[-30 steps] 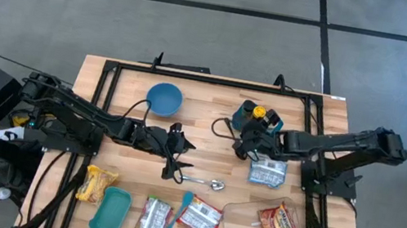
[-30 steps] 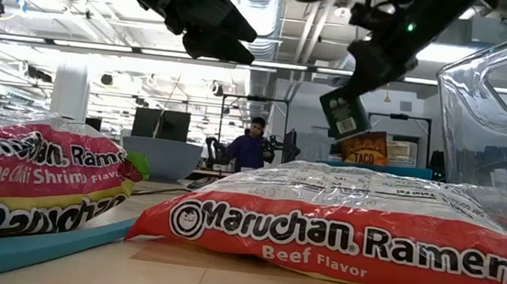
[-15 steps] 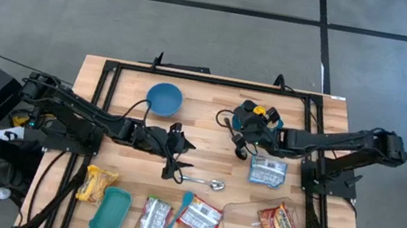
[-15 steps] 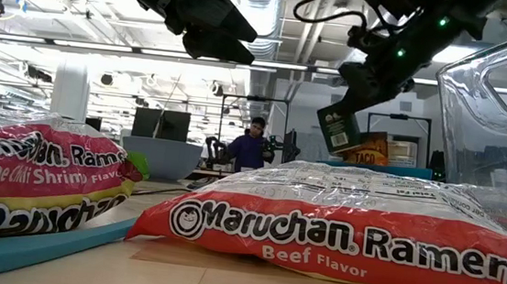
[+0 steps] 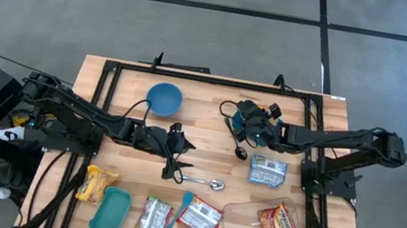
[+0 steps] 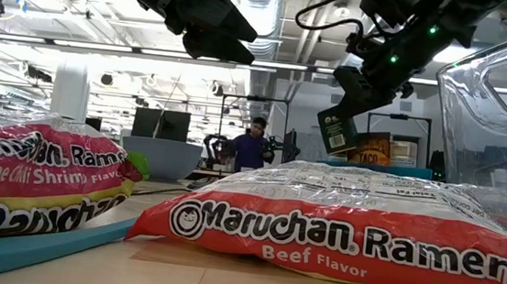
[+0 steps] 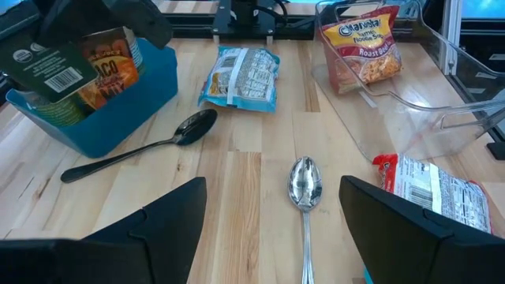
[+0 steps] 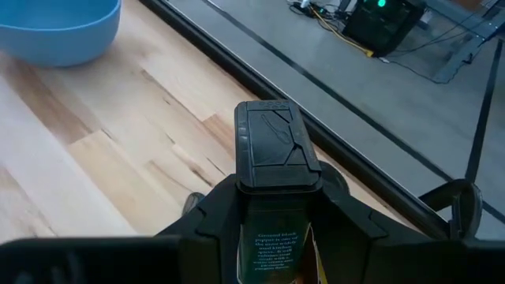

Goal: Pick & Place Food Item
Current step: Put the black seasoning can into the blue bin

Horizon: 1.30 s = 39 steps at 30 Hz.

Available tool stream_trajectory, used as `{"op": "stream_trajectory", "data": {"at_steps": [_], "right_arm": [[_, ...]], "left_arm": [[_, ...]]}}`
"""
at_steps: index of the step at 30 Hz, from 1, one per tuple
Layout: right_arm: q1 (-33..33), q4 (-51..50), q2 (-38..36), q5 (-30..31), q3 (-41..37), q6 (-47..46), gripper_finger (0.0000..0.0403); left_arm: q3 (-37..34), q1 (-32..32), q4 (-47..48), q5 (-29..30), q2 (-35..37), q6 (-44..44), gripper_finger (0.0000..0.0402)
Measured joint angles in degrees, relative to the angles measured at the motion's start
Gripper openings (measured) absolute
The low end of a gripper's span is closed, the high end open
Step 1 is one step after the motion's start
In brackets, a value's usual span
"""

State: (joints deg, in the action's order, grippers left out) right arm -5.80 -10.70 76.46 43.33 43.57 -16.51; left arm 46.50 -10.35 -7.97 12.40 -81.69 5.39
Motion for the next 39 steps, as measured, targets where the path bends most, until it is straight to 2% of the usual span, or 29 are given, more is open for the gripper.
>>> {"op": "stream_trajectory", "data": {"at_steps": [15, 28, 39], "right_arm": [[-1.51, 0.70, 2.85, -0.11, 0.00, -0.74, 0.0120], [-1.40, 3.58, 9.93, 0.14, 0.06, -4.02, 0.0120], [-1.49, 3.48, 10.10, 0.14, 0.04, -7.03, 0.0120]], "left_arm": [[0.00, 0.00, -0.07, -0.12, 0.00, 0.00, 0.0285], [0.00, 0.00, -0.22, -0.15, 0.00, 0.02, 0.0285], [0.00, 0.00, -0.20, 0.09, 0.00, 0.00, 0.0285]]}}
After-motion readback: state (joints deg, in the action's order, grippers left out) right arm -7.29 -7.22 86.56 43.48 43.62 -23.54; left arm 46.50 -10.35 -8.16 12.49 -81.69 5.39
